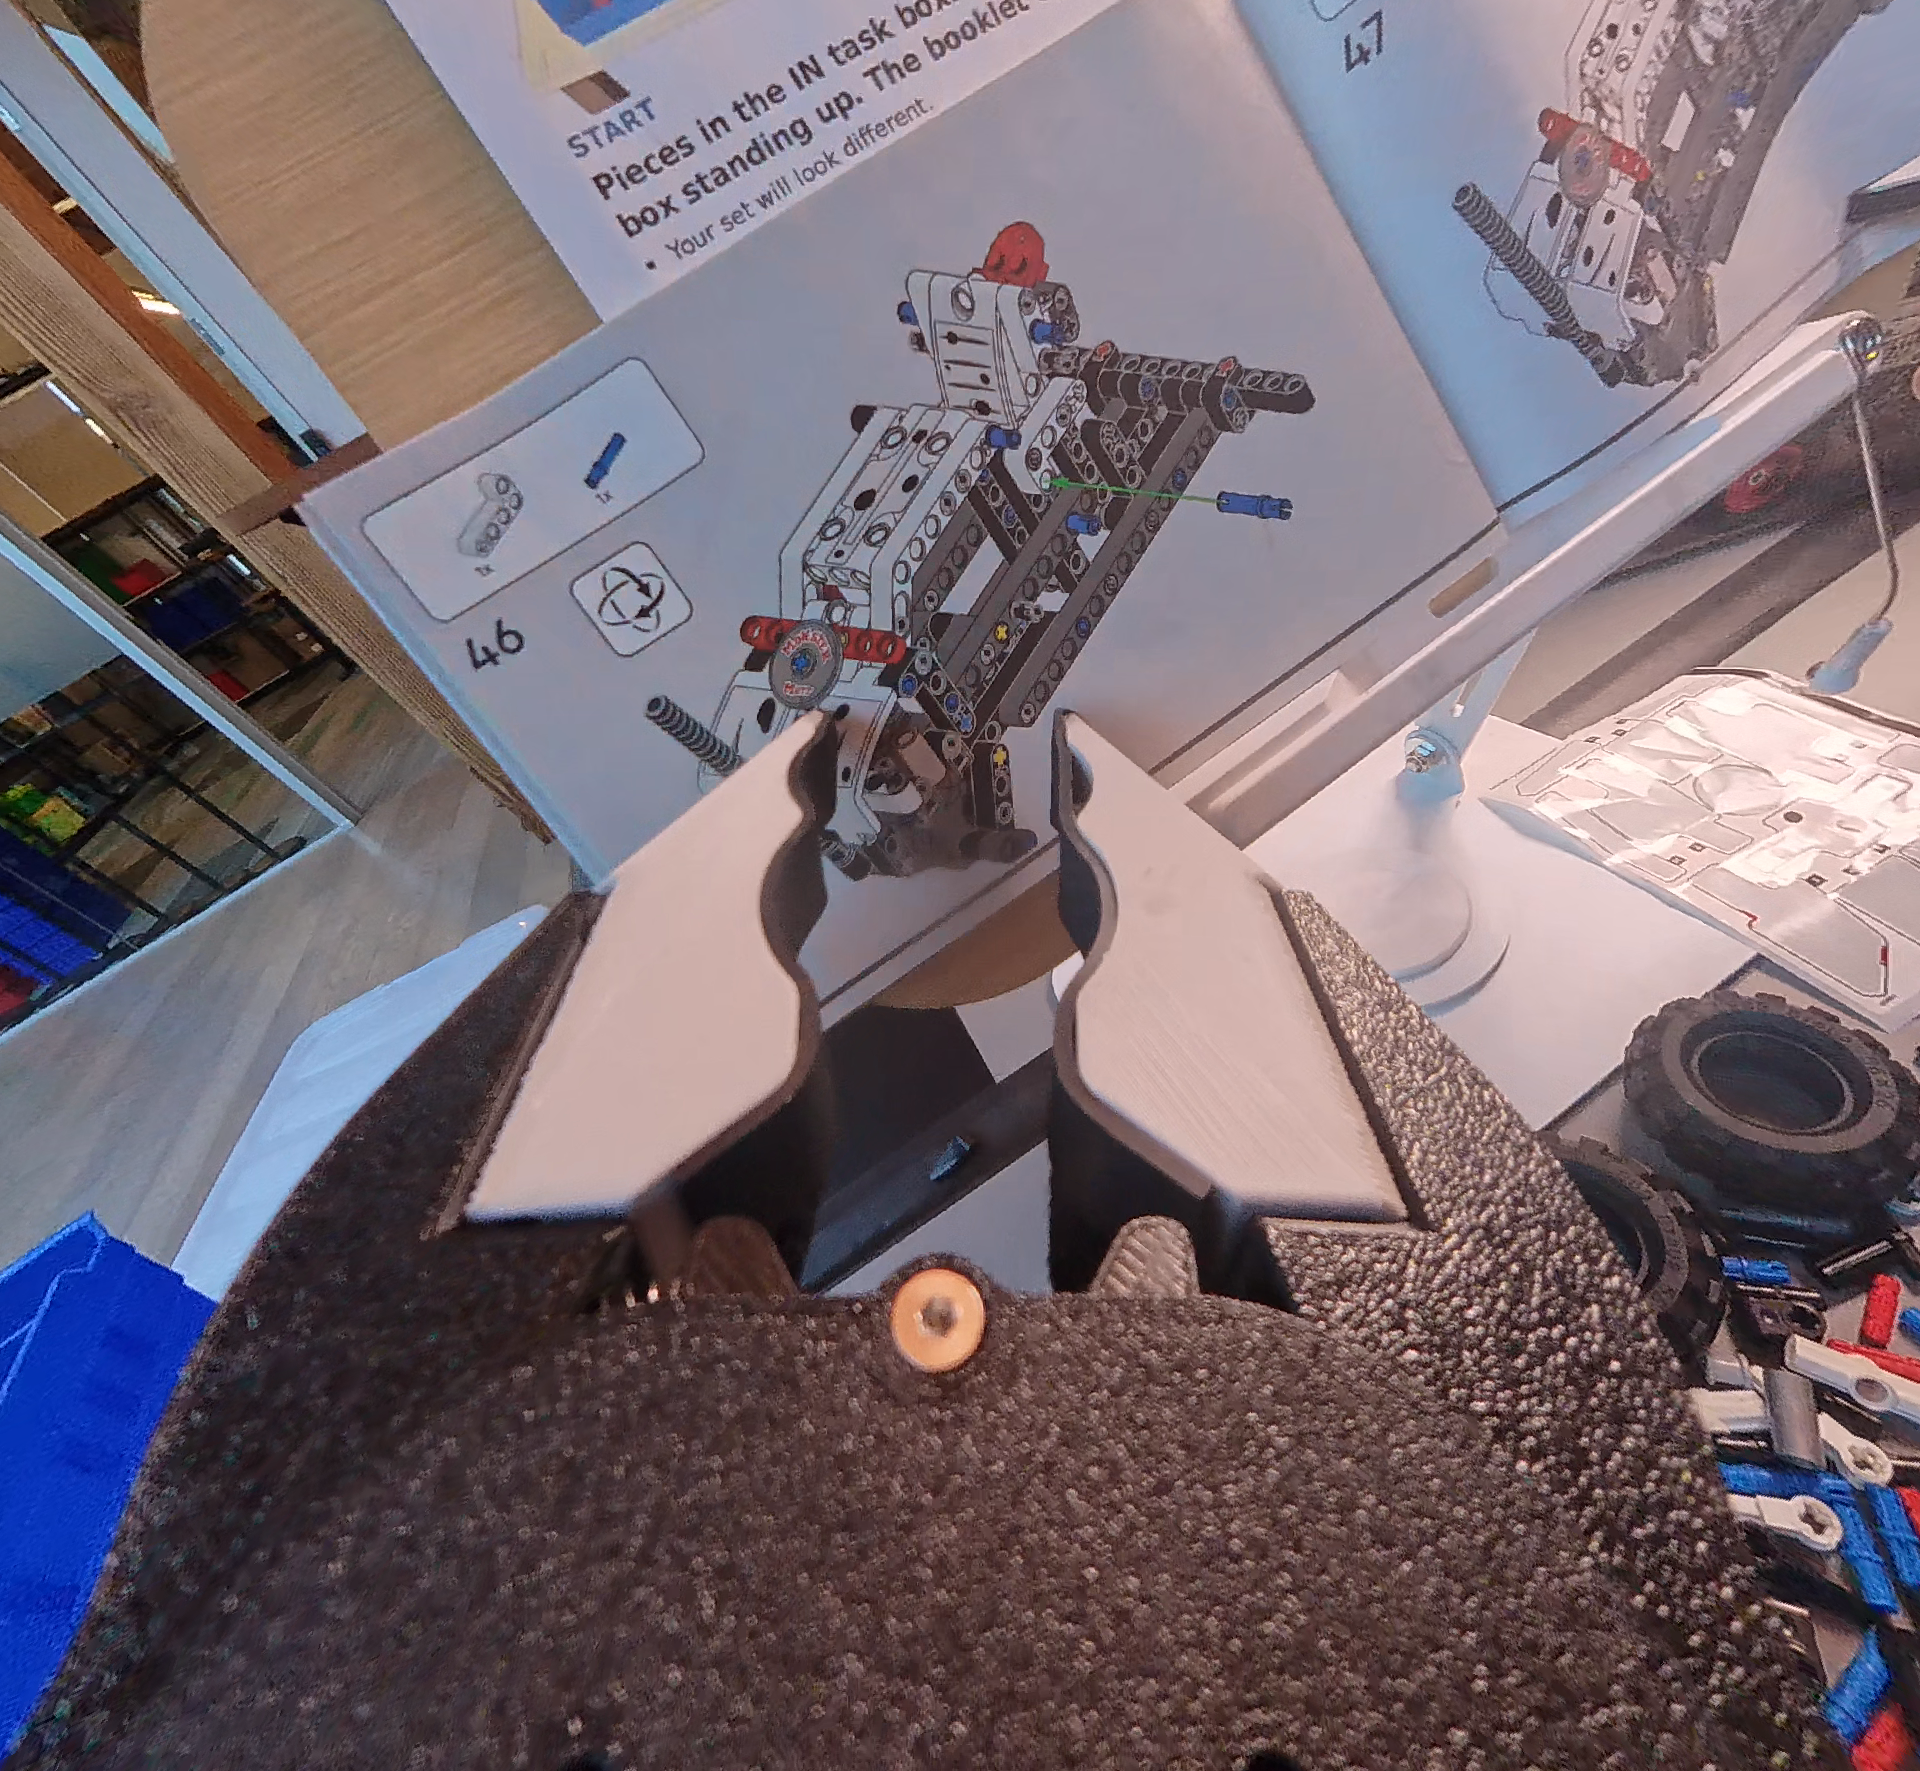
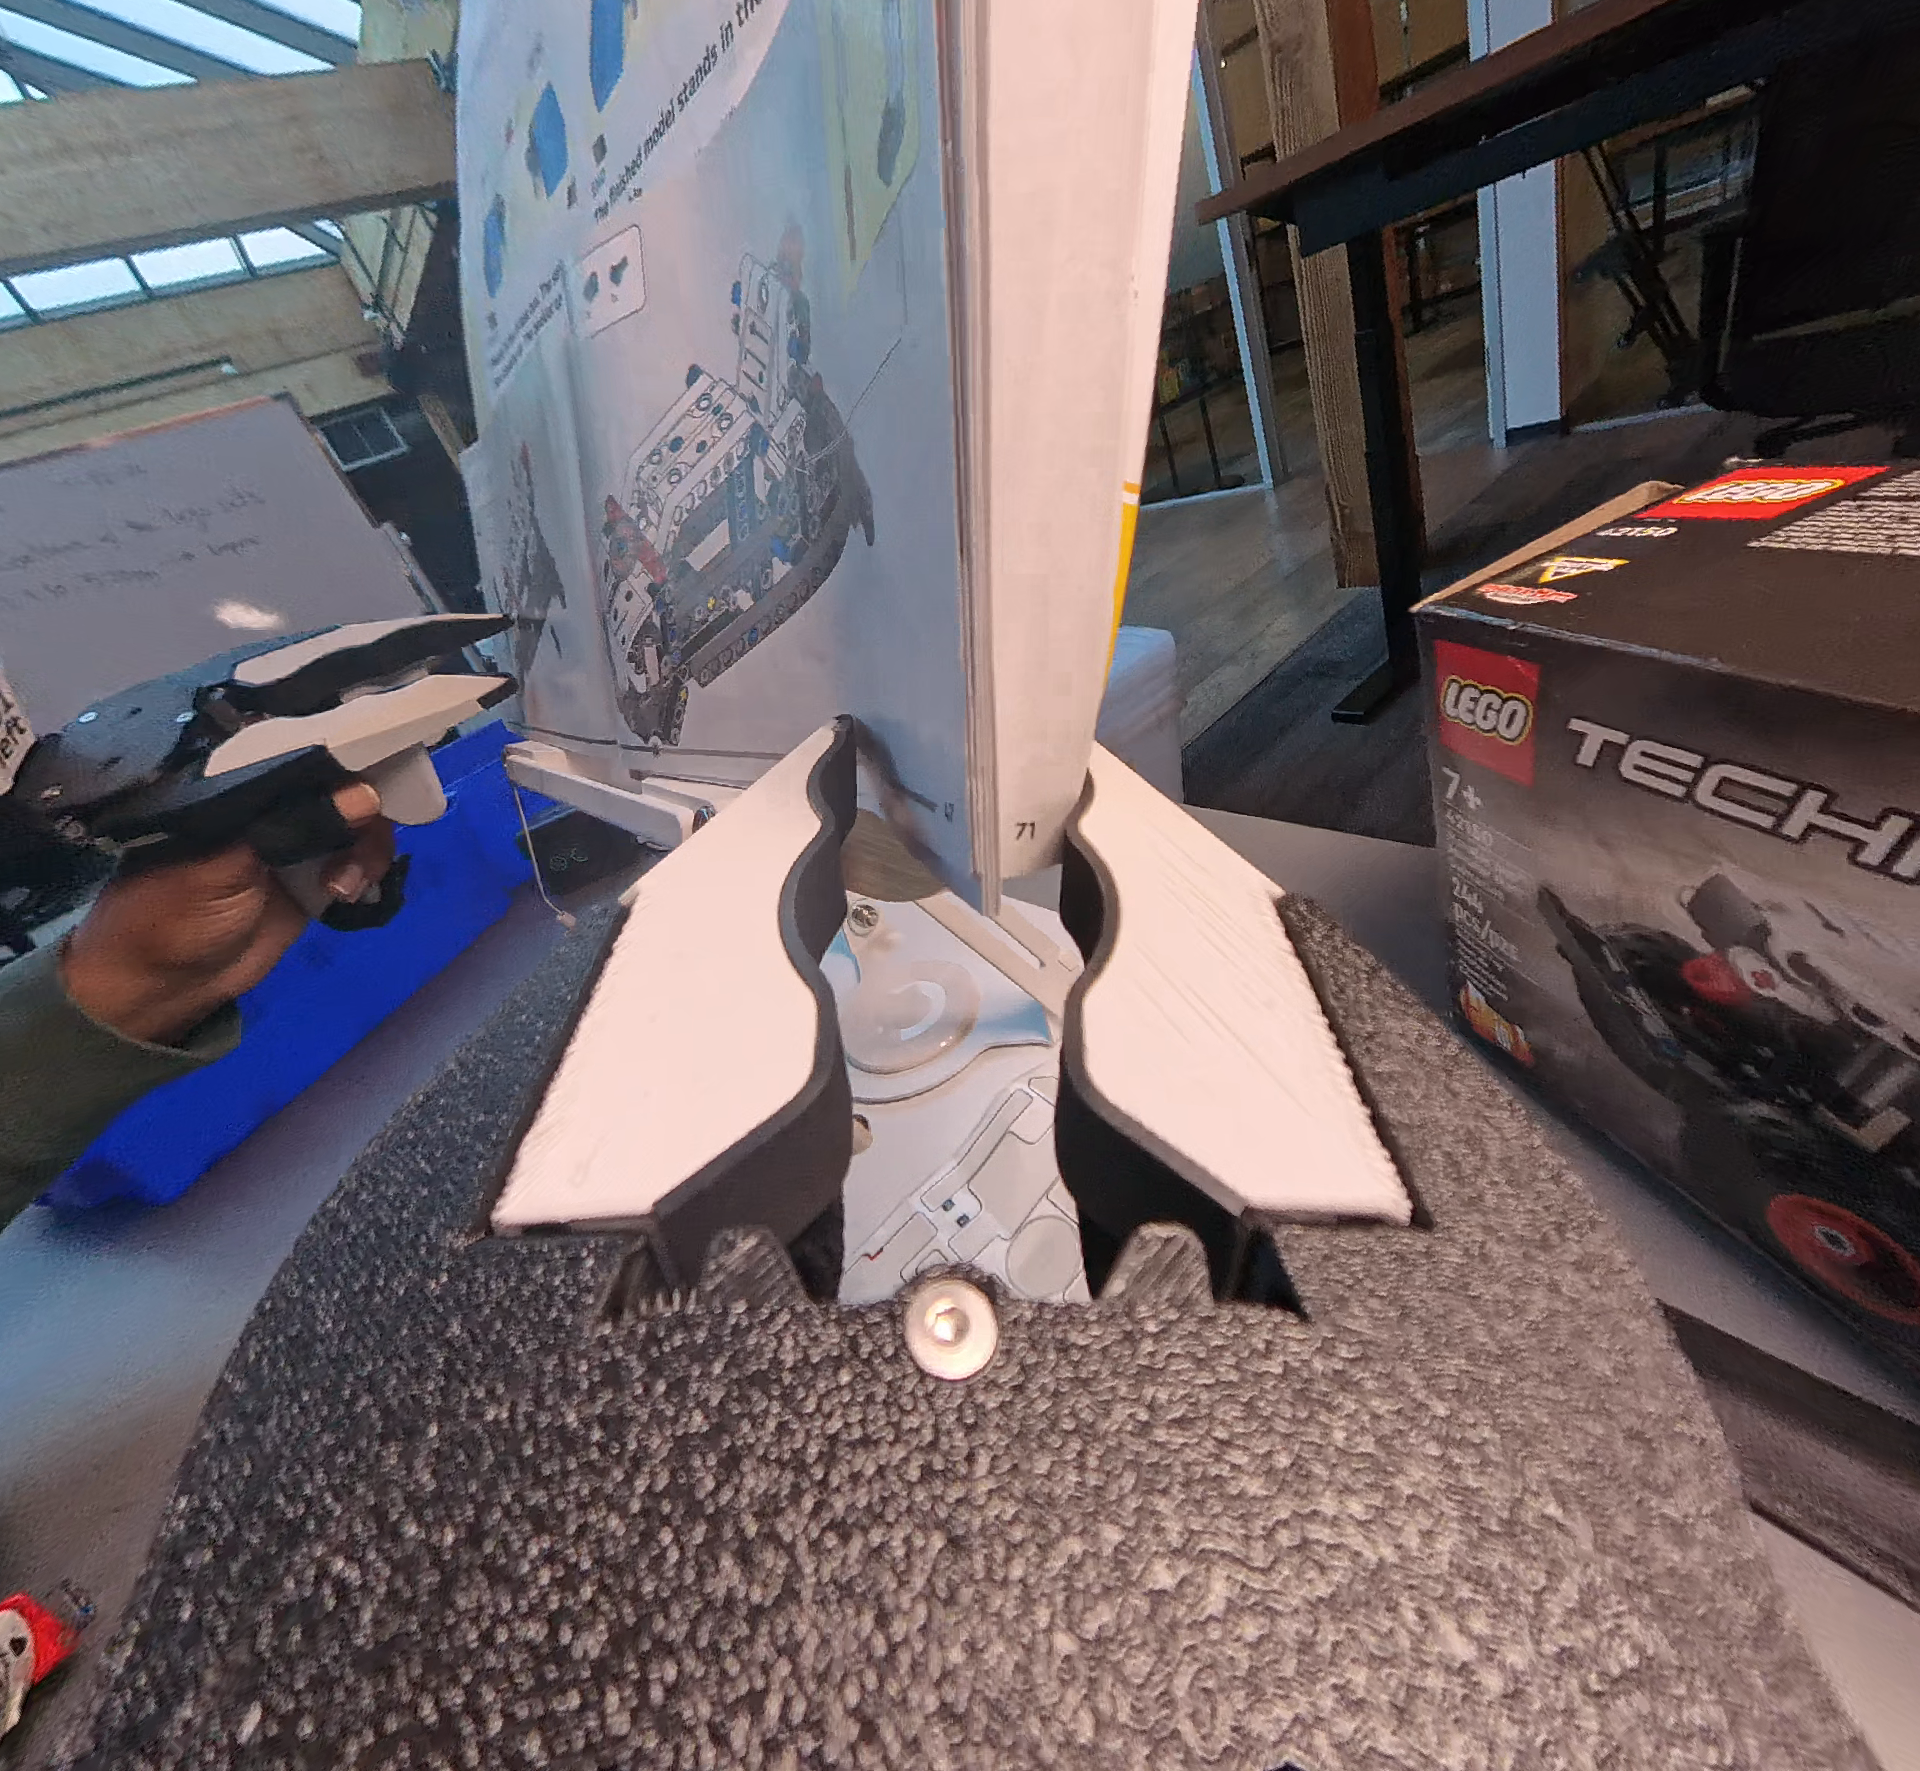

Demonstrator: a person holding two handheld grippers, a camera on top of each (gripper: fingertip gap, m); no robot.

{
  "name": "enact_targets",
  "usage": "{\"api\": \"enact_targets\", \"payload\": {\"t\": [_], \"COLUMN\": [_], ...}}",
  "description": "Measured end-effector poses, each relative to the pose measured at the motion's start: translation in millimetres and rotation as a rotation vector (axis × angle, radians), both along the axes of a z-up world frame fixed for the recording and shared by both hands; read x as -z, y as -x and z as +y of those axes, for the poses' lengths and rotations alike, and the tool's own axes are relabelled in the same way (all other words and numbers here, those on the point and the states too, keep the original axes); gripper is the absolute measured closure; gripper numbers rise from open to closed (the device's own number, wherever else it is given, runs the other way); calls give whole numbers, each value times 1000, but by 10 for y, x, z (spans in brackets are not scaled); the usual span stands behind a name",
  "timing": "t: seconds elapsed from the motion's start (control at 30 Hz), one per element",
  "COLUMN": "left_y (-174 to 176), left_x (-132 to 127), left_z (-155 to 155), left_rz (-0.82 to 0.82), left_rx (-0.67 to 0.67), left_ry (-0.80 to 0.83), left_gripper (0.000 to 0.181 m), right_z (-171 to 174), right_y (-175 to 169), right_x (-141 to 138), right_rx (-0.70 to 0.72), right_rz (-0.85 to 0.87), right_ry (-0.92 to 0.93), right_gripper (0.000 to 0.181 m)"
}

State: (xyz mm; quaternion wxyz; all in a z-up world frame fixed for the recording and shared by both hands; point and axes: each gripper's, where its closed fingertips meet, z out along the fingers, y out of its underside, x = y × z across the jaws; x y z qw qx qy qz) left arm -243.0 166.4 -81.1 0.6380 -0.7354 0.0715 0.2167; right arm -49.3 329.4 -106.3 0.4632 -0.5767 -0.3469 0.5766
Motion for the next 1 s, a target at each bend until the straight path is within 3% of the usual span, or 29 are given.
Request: {"api": "enact_targets", "payload": {"t": [0.23,0.33,0.43,0.53,0.67,0.77,1.0], "left_y": [-115,-235,-376,-526,-716,-809,-861], "left_x": [-118,-178,-205,-177,-99,-20,206], "left_z": [-40,-101,-212,-384,-696,-910,-1344], "left_rz": [-11,-8,-23,-73,-197,-271,-360], "left_rx": [17,44,77,105,128,134,128], "left_ry": [-35,-52,-74,-99,-154,-182,-174], "left_gripper": [136,136,135,135,136,136,136], "right_z": [93,178,152,-147,-484,-552,-391], "right_y": [-163,-381,-666,-749,-593,-367,138], "right_x": [-64,-136,-328,-518,-624,-628,-626], "right_rx": [79,208,385,421,420,436,472], "right_rz": [12,21,36,32,-32,-83,-171], "right_ry": [14,-63,-231,-394,-531,-561,-555], "right_gripper": [131,125,131,150,170,181,181]}}
